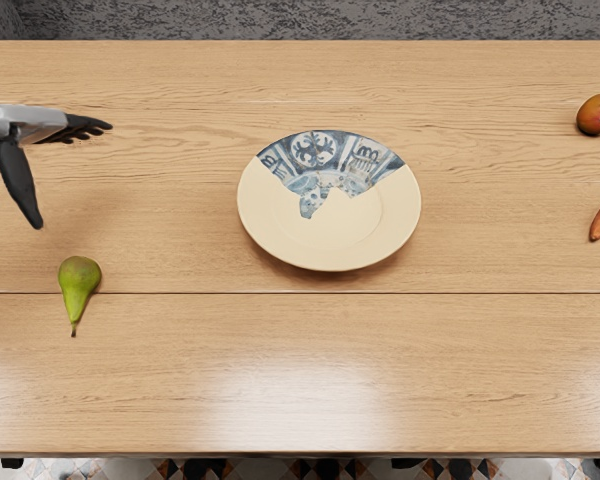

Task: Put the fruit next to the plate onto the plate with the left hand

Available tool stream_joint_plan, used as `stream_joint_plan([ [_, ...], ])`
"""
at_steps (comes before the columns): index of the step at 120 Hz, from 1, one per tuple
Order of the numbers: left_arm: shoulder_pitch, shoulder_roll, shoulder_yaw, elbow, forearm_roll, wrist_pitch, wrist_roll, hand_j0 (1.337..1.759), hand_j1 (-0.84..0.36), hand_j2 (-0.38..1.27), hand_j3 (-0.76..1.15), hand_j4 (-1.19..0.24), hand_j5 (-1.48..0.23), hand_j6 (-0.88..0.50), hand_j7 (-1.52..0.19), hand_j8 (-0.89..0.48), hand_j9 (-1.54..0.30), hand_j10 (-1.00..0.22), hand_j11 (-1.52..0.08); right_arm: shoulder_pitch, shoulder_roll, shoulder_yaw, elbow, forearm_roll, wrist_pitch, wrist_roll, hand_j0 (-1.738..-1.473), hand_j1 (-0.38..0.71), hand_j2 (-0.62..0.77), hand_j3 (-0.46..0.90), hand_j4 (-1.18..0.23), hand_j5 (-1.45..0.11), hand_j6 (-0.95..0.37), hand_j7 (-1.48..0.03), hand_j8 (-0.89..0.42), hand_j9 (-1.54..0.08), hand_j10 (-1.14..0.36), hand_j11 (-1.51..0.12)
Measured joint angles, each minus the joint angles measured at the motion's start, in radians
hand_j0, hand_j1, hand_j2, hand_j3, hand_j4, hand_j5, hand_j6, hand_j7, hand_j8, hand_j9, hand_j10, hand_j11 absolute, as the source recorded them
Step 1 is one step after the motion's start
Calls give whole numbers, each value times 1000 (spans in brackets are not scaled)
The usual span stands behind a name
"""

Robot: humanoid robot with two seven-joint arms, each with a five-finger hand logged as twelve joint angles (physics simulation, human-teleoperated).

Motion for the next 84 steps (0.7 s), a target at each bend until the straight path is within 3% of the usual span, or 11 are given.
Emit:
stream_joint_plan([
  [6, -82, 20, 114, -59, 37, 0, -50, 1658, 349, 1, 0, -3, 0, -4, 0, -4, 0, -3, 0, 0, 0, 0, 0, 0, 0, 0, -1658, -314, -6, 0, -30, -38, -30, -38, -30, -38, -29, -38],
  [14, -101, 22, 218, -117, 95, 0, -114, 1658, 349, 1, 0, -4, -1, -5, 0, -5, 0, -3, 0, 0, 0, 0, 0, 0, 0, 0, -1658, -314, -6, 0, -30, -38, -30, -38, -30, -38, -29, -38],
  [40, -167, 29, 419, -236, 277, 0, -262, 1658, 349, 1, 0, -5, -1, -6, 0, -6, 0, -4, 0, 0, 0, 0, 0, 0, 0, 0, -1658, -314, -6, 0, -30, -38, -30, -38, -30, -38, -29, -38],
  [59, -172, 29, 462, -256, 349, 0, -295, 1658, 349, 1, 0, -5, -1, -7, 0, -6, 0, -4, 0, 0, 0, 0, 0, 0, 0, 0, -1658, -314, -6, 0, -30, -38, -30, -38, -30, -38, -29, -38],
  [84, -165, 26, 477, -257, 368, 61, -294, 1658, 349, 1, 0, -5, -1, -7, 0, -6, 0, -4, 0, 0, 0, 0, 0, 0, 0, 0, -1658, -314, -6, 0, -30, -38, -30, -38, -30, -38, -29, -38],
])
